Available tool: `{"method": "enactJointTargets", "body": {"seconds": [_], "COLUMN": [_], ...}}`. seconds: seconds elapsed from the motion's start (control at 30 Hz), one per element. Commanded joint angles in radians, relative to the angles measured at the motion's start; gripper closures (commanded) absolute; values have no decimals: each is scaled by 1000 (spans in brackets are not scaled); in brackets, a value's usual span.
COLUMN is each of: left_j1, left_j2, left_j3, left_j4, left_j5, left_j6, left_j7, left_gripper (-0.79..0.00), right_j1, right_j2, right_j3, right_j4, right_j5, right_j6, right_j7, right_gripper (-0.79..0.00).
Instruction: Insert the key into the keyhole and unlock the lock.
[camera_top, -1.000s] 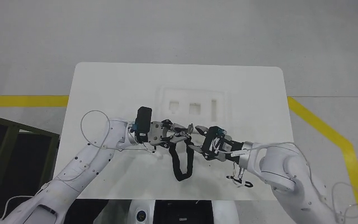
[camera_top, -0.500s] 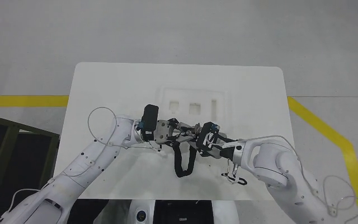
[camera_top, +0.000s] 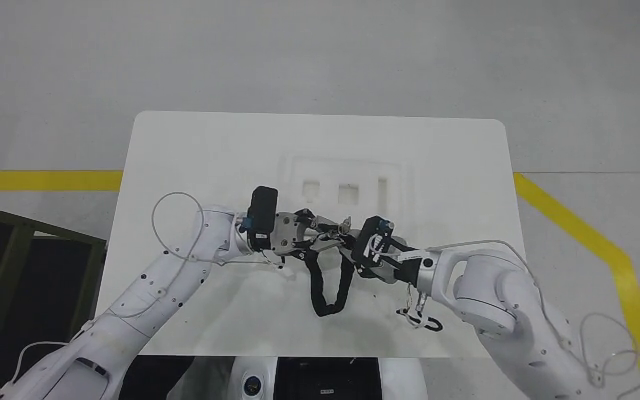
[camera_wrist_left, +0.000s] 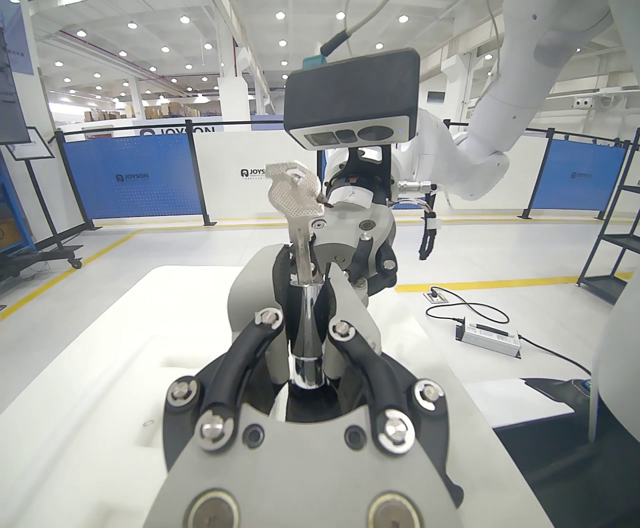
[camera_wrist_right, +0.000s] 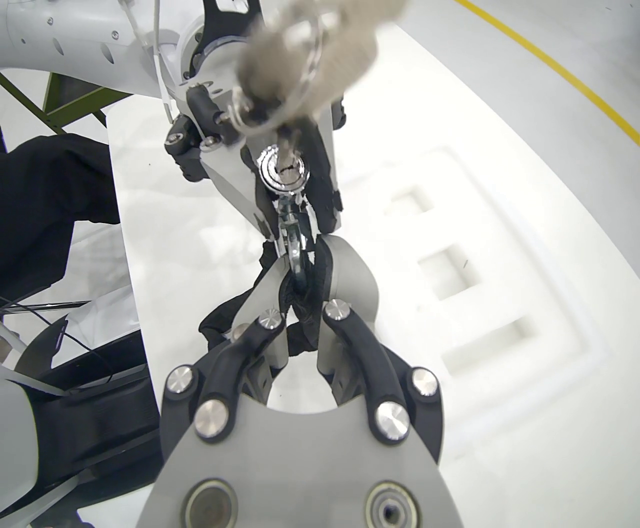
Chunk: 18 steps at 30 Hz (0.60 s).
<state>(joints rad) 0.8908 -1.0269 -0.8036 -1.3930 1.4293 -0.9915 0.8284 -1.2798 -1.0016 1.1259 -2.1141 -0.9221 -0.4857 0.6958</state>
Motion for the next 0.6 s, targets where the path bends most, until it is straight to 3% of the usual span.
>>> {"method": "enactJointTargets", "body": {"seconds": [0.0,0.13,0.33,0.57], "left_j1": [3,7,10,15], "left_j2": [1,2,3,5], "left_j3": [-4,-9,-14,-20], "left_j4": [-3,-7,-10,-14], "left_j5": [5,7,5,4], "left_j6": [2,3,2,2], "left_j7": [2,4,3,2], "left_gripper": [-99,-154,-339,-336], "right_j1": [1,3,2,3], "right_j2": [0,-1,0,-1], "right_j3": [-1,-1,2,2], "right_j4": [-1,-2,-3,0], "right_j5": [3,7,14,24], "right_j6": [0,3,5,7], "right_j7": [3,4,3,-5], "right_gripper": [0,0,0,0]}}
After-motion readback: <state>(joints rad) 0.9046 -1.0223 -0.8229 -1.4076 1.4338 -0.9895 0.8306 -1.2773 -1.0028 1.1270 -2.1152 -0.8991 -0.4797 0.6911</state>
